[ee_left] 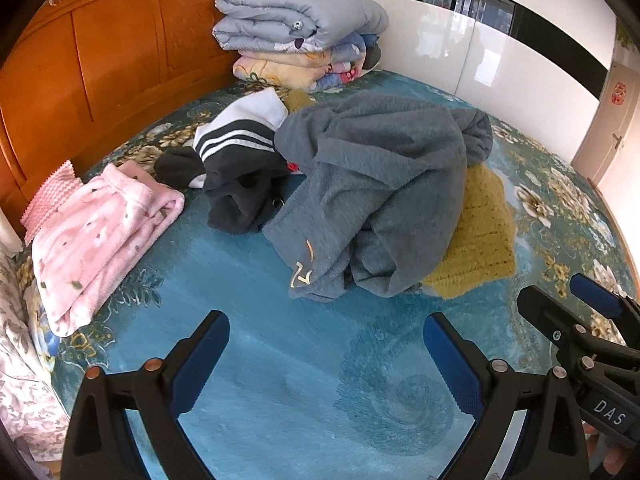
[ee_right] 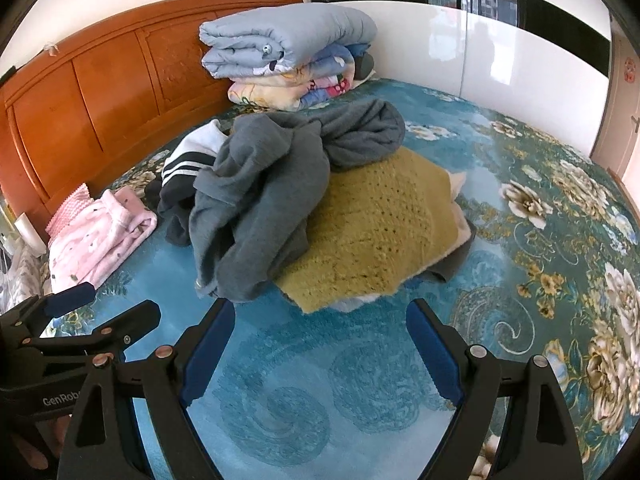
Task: Fold clothes
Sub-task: 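Reach both grippers toward the grey sweatshirt on the clothes pile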
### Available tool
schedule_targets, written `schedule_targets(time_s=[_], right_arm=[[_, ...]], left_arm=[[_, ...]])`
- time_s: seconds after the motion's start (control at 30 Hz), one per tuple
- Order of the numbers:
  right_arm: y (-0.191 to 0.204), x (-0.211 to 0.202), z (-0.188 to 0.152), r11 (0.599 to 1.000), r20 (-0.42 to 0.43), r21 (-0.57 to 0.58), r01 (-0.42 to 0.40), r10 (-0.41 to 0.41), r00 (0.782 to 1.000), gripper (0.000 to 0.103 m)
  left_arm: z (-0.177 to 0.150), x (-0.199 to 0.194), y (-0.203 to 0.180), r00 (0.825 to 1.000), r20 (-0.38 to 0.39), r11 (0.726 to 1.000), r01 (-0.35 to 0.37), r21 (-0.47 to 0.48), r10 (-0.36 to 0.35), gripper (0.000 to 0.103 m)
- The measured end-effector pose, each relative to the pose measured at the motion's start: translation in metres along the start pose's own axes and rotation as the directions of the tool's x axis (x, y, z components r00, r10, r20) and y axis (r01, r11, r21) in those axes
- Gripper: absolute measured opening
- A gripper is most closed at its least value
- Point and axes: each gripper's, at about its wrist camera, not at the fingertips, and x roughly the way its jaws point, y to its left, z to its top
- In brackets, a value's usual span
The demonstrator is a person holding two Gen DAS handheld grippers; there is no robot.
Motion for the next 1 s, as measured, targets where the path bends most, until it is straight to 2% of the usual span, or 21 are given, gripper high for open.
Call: schedule_targets(time_s=[0.3, 0.5, 0.77, 1.0], right_arm=[[-0.01, 0.009, 0.0, 1.0, -0.023, 0.004, -0.03, 0.03, 0.999, 0.088], [-0.019, 0.015, 0.002, 1.0, -0.033, 0.01, -0.025, 0.025, 0.999, 0.088], [-0.032, 0.02, -0.002, 0.999, -0.06, 0.029, -0.022, 0.023, 0.998, 0.088], [-0.043, 0.015, -0.007, 1.0, -0.073, 0.017, -0.012, 0.013, 0.997, 0.088]], left_arm=[[0.007, 0.013, -0.012, 1.0, -0.017, 1.0, -0.001, 0.024, 0.002, 0.1], [0.027, 0.014, -0.02, 1.0, 0.018, 0.995, -0.016, 0.095, 0.014, 0.1], [0.049, 0.019, -0.04, 0.999, 0.039, 0.989, 0.028, 0.143, -0.034, 0.1], [0.08, 0.034, -0.062, 0.999, 0.05, 0.984, -0.006, 0.179, -0.003, 0.099]])
